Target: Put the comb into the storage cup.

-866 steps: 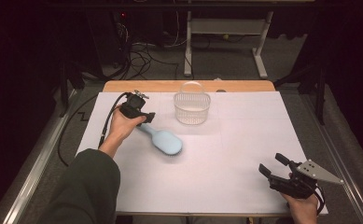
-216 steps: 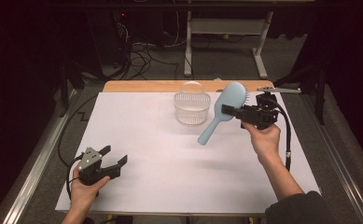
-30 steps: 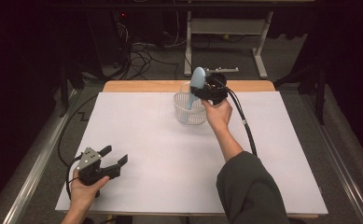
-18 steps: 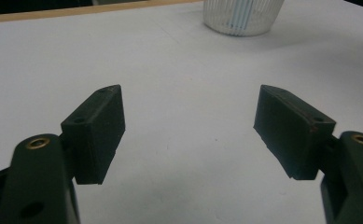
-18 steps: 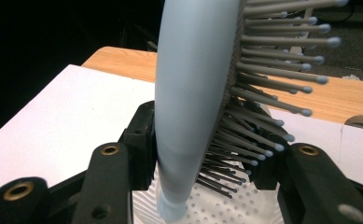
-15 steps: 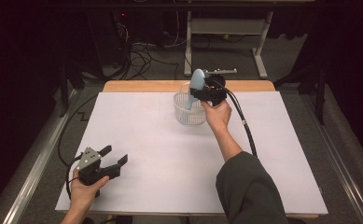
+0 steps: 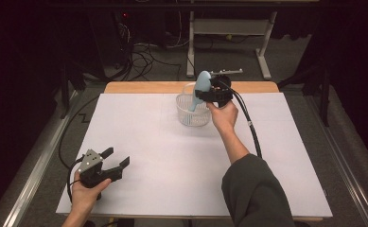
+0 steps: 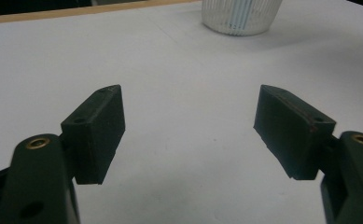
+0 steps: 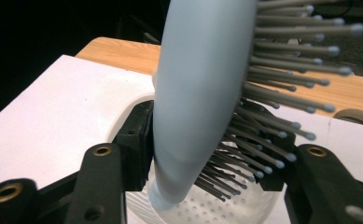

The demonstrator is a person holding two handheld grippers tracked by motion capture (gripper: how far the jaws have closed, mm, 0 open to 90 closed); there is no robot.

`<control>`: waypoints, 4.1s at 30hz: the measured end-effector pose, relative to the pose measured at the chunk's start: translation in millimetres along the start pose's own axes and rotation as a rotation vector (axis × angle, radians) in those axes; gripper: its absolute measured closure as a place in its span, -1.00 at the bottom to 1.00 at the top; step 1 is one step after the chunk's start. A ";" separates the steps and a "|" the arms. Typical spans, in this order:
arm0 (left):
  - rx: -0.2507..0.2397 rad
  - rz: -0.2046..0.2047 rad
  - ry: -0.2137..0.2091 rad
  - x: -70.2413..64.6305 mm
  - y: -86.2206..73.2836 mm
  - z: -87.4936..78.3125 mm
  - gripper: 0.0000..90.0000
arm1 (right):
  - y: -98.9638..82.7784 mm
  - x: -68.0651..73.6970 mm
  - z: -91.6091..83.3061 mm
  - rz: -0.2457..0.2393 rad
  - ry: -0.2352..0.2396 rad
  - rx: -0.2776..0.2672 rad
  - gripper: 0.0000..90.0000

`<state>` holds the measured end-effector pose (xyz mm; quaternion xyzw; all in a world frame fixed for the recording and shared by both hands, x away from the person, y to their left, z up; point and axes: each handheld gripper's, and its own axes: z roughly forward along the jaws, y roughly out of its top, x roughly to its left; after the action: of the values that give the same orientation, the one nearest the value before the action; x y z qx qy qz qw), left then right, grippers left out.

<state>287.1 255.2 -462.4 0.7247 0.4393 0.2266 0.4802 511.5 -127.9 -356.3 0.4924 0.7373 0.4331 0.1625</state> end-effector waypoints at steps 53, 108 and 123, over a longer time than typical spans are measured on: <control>-0.002 0.005 0.004 -0.7 0.1 0.0 -0.43 | -9.3 -28.3 -3.5 0.006 -0.058 0.075 -0.30; -0.009 0.010 0.012 -1.9 0.7 -0.6 -0.43 | -22.3 -44.3 -44.3 -0.034 -0.046 0.022 -0.42; -0.012 0.010 0.015 -2.2 1.1 -0.9 -0.43 | -28.6 -43.8 -58.6 -0.056 -0.043 -0.003 -0.41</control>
<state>285.8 253.6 -460.8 0.7222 0.4379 0.2369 0.4801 476.0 -198.0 -353.9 0.4803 0.7465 0.4188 0.1913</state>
